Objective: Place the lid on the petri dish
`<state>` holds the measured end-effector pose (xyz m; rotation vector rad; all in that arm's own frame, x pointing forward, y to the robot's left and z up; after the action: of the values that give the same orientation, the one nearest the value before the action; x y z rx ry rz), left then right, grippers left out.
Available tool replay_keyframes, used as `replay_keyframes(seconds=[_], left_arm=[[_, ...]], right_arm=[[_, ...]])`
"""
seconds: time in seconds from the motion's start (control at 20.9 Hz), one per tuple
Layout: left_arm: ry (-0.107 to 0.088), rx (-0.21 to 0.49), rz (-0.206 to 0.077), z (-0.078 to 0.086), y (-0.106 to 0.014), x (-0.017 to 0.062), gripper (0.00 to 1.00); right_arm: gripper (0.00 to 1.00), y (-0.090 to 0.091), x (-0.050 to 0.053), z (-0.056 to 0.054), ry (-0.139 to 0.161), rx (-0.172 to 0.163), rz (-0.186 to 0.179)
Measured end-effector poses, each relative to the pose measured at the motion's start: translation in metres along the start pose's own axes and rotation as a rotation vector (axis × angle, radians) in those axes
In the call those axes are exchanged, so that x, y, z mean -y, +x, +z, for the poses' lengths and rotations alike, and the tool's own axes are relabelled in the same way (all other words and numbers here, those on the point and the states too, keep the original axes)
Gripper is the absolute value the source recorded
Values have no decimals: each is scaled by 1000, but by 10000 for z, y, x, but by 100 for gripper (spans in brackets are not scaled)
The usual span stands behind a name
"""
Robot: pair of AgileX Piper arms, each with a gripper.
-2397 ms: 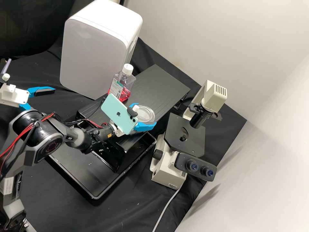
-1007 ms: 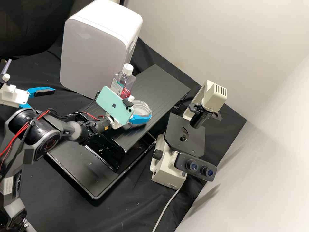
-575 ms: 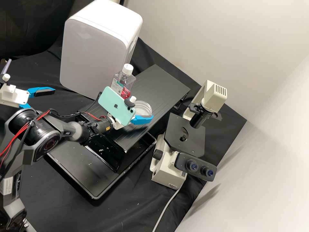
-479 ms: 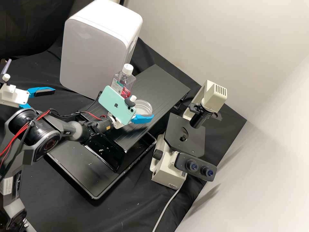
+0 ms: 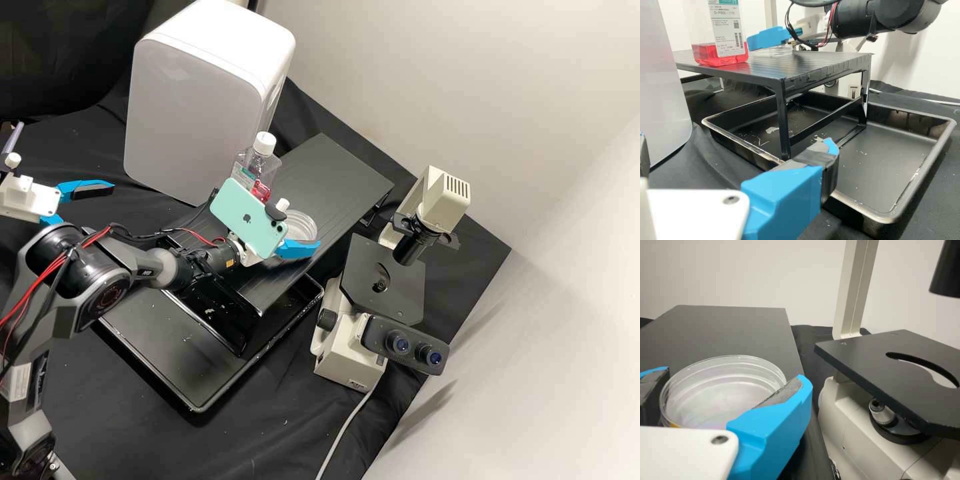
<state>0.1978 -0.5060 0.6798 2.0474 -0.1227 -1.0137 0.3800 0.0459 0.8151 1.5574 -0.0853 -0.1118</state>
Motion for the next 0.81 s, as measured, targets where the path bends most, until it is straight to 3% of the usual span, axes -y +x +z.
replay_keyframes(seconds=[0.67,0.72,0.81], left_arm=[[0,0,0,0,0,0,100],[0,0,0,0,0,0,100],[0,0,0,0,0,0,100]], right_arm=[[0,93,49,21,2,7,-8],[100,93,49,21,2,7,-8],[100,93,49,21,-5,7,-8]])
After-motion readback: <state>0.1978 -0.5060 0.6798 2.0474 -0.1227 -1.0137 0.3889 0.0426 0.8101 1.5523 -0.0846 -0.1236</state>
